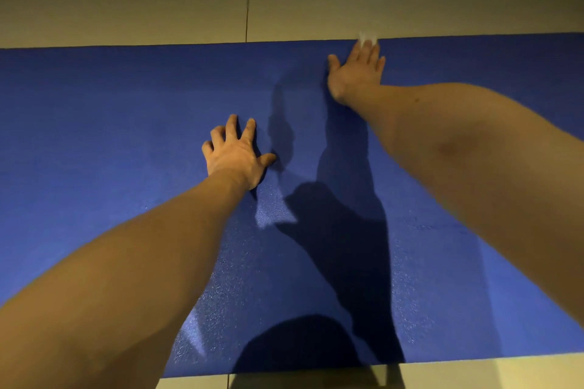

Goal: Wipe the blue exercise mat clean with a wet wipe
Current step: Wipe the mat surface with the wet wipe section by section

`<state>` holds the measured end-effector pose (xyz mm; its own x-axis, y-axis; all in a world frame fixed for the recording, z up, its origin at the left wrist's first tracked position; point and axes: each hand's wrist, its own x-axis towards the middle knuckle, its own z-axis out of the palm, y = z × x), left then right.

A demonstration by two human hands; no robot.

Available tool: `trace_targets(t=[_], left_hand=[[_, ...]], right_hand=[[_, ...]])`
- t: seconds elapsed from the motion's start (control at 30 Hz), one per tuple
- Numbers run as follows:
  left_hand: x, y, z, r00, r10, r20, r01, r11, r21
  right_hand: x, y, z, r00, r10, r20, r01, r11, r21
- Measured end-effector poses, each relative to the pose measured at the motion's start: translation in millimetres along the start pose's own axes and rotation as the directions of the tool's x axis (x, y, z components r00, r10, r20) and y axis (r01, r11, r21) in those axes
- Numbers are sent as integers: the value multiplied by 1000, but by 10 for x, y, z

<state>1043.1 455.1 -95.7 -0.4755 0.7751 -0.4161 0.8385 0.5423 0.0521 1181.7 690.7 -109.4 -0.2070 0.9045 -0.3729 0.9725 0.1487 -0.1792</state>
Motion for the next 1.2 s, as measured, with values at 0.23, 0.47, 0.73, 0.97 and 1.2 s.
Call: trace_targets(t=[0.23, 0.47, 0.73, 0.97, 1.2], left_hand=[[2, -4, 13, 1000, -3, 13, 3, 1000, 8], [-20, -11, 19, 1000, 0, 7, -1, 999, 36], [-19, 38, -1, 1000, 6, -23, -4, 998, 55], [-250, 115, 88, 996, 57, -64, -56, 998, 22], [-490, 151, 198, 995, 79, -54, -76, 995, 58]], right_hand=[[-610, -188, 427, 918, -393, 58, 397, 908, -132], [-330, 637, 61, 998, -57, -37, 50, 984, -171], [-926, 185, 452, 984, -178, -28, 175, 980, -90], [-1068, 498, 480, 918, -396, -6, 388, 903, -182], [-1086, 685, 392, 998, -58, -25, 54, 988, -145]])
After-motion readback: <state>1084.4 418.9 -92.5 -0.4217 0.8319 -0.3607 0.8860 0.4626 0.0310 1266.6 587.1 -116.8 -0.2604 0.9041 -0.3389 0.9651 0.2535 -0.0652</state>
